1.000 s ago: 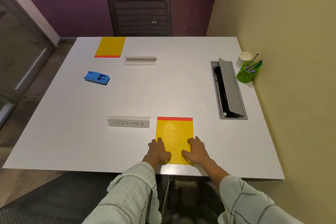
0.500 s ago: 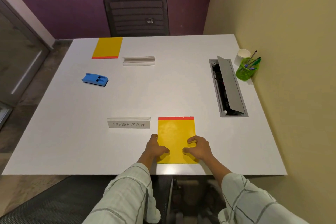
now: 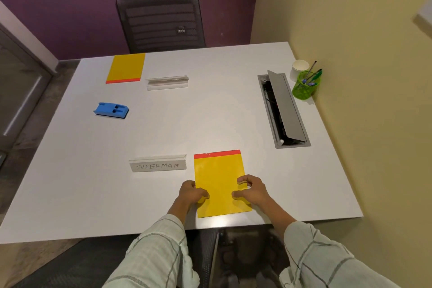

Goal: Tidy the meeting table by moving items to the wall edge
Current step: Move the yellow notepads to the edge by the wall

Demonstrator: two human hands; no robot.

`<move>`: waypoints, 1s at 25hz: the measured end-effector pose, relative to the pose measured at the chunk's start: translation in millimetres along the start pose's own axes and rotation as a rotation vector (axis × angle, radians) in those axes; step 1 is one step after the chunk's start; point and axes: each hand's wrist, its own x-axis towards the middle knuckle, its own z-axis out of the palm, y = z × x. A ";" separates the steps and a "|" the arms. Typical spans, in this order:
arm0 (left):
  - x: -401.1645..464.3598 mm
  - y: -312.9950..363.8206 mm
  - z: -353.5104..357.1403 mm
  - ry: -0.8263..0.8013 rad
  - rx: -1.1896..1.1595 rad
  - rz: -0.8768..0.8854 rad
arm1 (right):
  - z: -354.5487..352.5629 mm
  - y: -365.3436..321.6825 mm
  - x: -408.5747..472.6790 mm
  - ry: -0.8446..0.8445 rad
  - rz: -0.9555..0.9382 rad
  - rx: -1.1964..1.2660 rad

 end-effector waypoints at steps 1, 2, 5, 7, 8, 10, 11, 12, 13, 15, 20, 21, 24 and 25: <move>0.2 3.4 0.3 0.005 0.006 0.012 | -1.3 -0.7 -1.1 0.009 -0.009 0.015; -1.0 8.3 1.3 0.008 0.015 0.026 | -3.9 -1.6 -2.6 0.026 -0.018 0.029; -3.8 26.3 10.7 0.007 0.066 0.080 | -19.2 -3.9 -8.6 0.068 -0.034 0.062; -7.6 42.4 24.1 -0.007 0.117 0.134 | -37.8 -3.5 -14.6 0.114 -0.050 0.079; -9.0 51.3 32.5 -0.013 0.145 0.161 | -48.9 -2.3 -17.8 0.145 -0.067 0.078; -11.8 70.5 52.6 -0.024 0.206 0.206 | -72.5 2.9 -24.2 0.211 -0.105 0.064; -13.4 79.6 63.3 -0.031 0.238 0.225 | -83.8 6.5 -27.6 0.239 -0.118 0.056; -15.6 88.8 76.3 -0.039 0.276 0.245 | -96.5 11.6 -31.6 0.270 -0.123 0.052; -18.3 96.5 88.7 -0.046 0.317 0.262 | -107.9 16.7 -35.1 0.297 -0.124 0.049; -25.7 107.7 114.6 -0.067 0.387 0.292 | -129.5 29.5 -42.3 0.343 -0.114 0.045; -41.8 116.8 179.6 -0.166 0.455 0.307 | -180.0 65.2 -55.3 0.403 -0.052 0.030; -43.9 118.2 190.8 -0.180 0.459 0.308 | -189.4 70.6 -56.2 0.408 -0.031 0.022; -48.3 119.6 221.8 -0.201 0.465 0.311 | -216.2 85.0 -55.8 0.410 0.000 -0.013; -49.8 120.0 230.9 -0.204 0.473 0.310 | -224.9 88.3 -54.7 0.408 -0.001 -0.033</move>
